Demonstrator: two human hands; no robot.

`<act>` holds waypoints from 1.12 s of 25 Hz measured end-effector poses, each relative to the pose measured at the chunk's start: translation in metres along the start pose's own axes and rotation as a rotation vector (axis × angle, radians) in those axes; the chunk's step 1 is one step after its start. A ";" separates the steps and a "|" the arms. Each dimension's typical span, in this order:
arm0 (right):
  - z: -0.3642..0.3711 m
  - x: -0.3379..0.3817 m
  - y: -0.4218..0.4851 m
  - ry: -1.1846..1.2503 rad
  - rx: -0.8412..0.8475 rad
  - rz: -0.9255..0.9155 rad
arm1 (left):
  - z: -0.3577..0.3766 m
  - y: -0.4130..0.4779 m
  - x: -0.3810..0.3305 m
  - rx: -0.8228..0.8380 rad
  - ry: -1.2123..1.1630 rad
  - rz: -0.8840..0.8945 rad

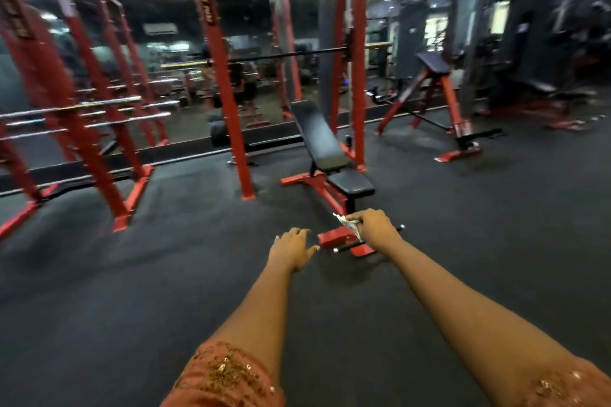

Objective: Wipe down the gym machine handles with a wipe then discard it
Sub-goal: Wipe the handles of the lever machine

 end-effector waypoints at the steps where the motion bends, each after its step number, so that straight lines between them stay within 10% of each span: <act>1: -0.005 -0.019 0.015 -0.008 -0.015 0.047 | 0.006 0.025 -0.012 0.030 0.003 0.029; 28: -0.176 -0.581 0.532 -0.109 -0.220 0.353 | 0.124 0.779 -0.438 0.157 -0.006 0.383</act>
Point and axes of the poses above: each hand's wrist, its own y-axis towards the middle knuckle, its own z-axis out of the palm, x = y × z, the point moved 8 cm from there along y, towards the middle knuckle, and after that the axes turned 12 degrees about -y, right-handed, at the moved point
